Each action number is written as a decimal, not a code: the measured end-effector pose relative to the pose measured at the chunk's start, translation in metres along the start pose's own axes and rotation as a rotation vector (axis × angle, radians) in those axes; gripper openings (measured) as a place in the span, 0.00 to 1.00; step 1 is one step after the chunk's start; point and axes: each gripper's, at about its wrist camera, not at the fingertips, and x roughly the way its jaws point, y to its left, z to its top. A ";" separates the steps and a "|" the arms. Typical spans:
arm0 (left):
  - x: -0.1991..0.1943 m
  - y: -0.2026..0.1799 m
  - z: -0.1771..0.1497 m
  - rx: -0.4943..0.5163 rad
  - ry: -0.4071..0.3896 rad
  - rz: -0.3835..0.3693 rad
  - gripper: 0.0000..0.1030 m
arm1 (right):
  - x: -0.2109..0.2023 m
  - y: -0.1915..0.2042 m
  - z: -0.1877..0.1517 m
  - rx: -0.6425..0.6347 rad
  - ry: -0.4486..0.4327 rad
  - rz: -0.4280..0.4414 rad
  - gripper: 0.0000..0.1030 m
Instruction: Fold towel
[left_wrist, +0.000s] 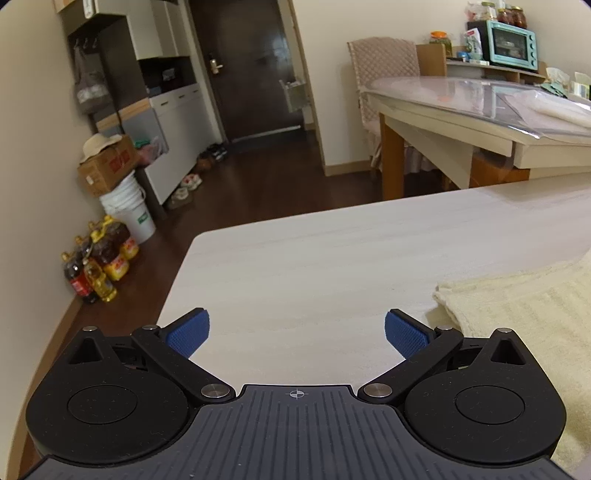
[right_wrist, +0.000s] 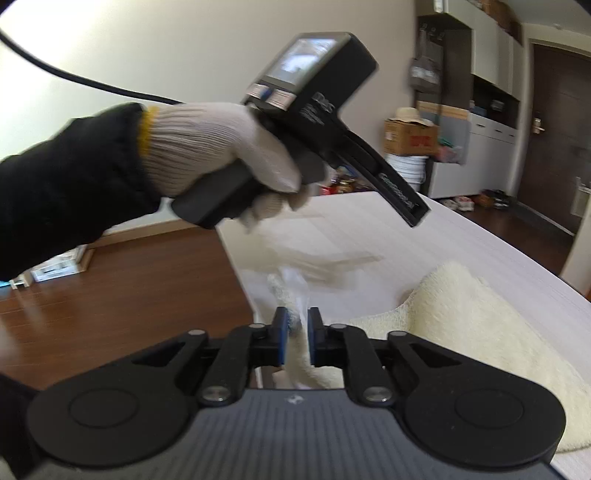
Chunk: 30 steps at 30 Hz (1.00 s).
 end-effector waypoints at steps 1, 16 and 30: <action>0.003 -0.001 0.001 0.008 0.001 -0.009 1.00 | -0.007 -0.004 0.001 0.005 -0.018 -0.022 0.21; 0.040 -0.020 0.004 -0.035 0.104 -0.311 1.00 | -0.015 -0.081 0.002 0.042 0.050 -0.328 0.37; 0.021 -0.054 0.005 0.104 0.062 -0.365 1.00 | -0.004 -0.089 0.000 0.051 0.058 -0.329 0.39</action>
